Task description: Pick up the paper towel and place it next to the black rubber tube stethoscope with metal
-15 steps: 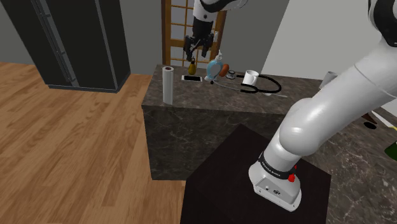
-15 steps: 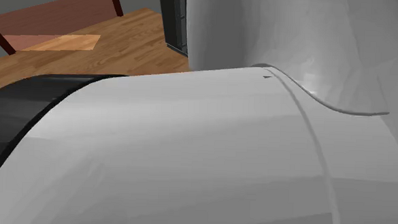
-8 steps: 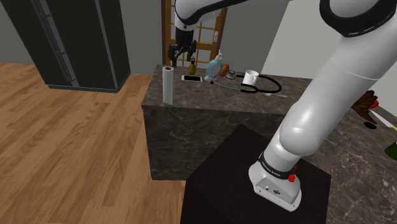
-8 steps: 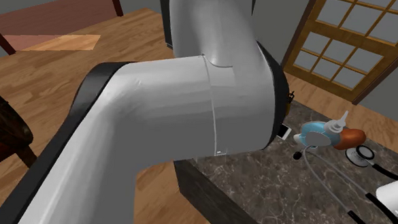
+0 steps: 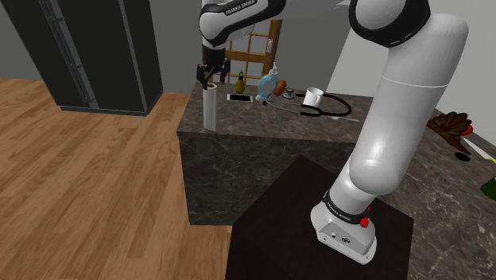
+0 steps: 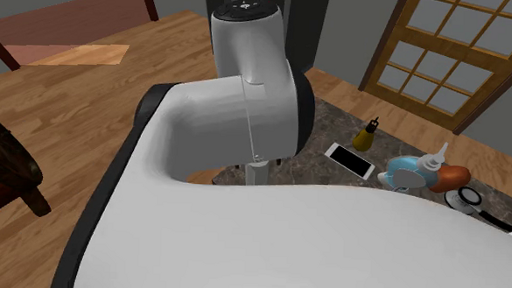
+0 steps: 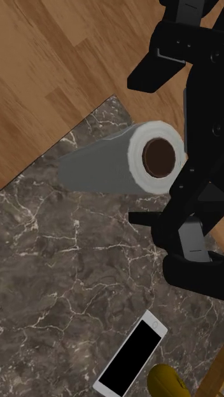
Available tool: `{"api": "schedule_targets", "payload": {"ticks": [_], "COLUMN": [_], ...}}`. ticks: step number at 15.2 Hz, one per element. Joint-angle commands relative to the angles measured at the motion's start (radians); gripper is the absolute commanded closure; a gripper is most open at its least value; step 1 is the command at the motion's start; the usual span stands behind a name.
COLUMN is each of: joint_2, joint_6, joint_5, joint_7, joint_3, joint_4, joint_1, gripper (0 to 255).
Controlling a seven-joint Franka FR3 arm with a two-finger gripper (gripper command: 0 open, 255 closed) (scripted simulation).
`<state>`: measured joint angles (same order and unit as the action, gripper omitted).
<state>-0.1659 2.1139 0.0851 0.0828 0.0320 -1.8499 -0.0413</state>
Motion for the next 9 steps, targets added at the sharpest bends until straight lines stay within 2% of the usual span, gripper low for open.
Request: {"api": "schedule_targets", "payload": {"ticks": [1,5,9], "joint_2": [-0.018,-0.039,-0.040], "joint_6": [0.023,0.065,0.065], "joint_5": [0.000,0.001,0.001], "joint_7": [0.000,0.000,0.000], "joint_3": [0.001,0.002,0.002], "joint_4": [-0.005,-0.025,-0.025], "joint_1": [0.001,0.003,0.003], "gripper": [0,0,0]}}
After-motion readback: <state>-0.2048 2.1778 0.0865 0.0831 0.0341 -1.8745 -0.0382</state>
